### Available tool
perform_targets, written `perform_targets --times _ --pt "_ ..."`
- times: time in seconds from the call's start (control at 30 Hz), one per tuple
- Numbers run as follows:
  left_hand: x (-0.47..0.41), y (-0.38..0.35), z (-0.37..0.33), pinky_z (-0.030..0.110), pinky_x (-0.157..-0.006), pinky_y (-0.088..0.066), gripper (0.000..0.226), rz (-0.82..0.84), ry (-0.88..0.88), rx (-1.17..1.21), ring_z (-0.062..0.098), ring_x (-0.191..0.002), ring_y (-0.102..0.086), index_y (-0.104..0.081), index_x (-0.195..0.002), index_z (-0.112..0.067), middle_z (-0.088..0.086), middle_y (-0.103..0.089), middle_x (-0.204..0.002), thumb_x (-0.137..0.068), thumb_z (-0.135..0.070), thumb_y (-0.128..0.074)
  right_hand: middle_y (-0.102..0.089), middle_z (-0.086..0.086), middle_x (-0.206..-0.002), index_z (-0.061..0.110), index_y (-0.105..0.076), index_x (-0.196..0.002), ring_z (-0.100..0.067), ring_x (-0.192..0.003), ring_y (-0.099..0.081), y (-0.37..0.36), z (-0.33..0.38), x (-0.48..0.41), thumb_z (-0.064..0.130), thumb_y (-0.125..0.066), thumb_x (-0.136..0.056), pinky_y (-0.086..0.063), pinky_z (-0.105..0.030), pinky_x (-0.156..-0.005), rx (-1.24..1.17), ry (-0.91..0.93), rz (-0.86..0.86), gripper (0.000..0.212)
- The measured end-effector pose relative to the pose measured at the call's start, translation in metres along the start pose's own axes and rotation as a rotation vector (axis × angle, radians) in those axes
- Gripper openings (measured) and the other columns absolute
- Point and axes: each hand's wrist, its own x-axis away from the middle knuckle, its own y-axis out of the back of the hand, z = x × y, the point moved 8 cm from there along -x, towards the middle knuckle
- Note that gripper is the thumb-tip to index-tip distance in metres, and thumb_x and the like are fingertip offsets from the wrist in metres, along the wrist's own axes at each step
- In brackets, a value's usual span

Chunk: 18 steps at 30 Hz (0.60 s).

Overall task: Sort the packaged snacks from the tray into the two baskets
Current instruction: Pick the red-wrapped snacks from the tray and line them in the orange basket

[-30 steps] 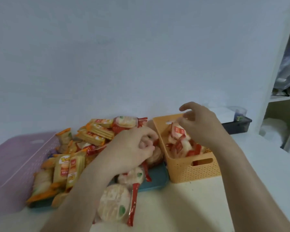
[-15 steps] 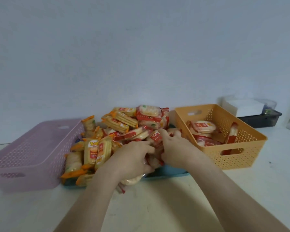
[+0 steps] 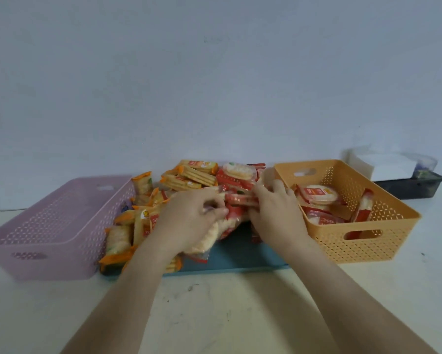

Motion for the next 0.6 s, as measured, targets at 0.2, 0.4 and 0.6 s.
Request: perform_targets --times 0.2,0.4,0.6 --pt "0.003 0.052 -0.006 0.012 -0.062 -0.044 0.016 -0.233 0.044 0.454 -0.003 -0.065 -0.059 -0.065 -0.077 -0.029 -0.019 -0.070 -0.071 -0.090 -0.020 -0.064 -0.054 0.008 -0.073 0.011 -0.050 -0.095 -0.012 -0.067 -0.051 0.051 0.001 -0.014 0.037 -0.057 -0.092 -0.035 -0.017 -0.051 -0.685 -0.062 0.002 0.027" --pt "-0.012 0.062 -0.081 0.016 -0.063 -0.047 0.013 -0.449 -0.100 0.763 0.002 -0.070 -0.064 -0.065 -0.080 -0.023 -0.003 -0.072 -0.079 -0.090 -0.015 -0.064 -0.063 0.009 -0.083 0.024 -0.046 -0.123 -0.017 -0.074 -0.062 0.143 -0.004 -0.004 0.034 -0.046 -0.097 -0.049 -0.036 -0.062 -0.572 0.020 -0.397 0.027" --pt "-0.054 -0.004 -0.173 0.032 -0.080 -0.055 0.012 -0.391 -0.271 0.487 0.011 -0.088 -0.066 -0.063 -0.091 -0.020 -0.008 -0.068 -0.089 -0.092 -0.030 -0.059 -0.058 -0.010 -0.110 0.019 -0.043 -0.126 -0.029 -0.095 -0.053 0.154 -0.060 -0.008 0.030 -0.037 -0.096 -0.039 -0.037 -0.074 -0.355 -0.174 -0.318 0.032"
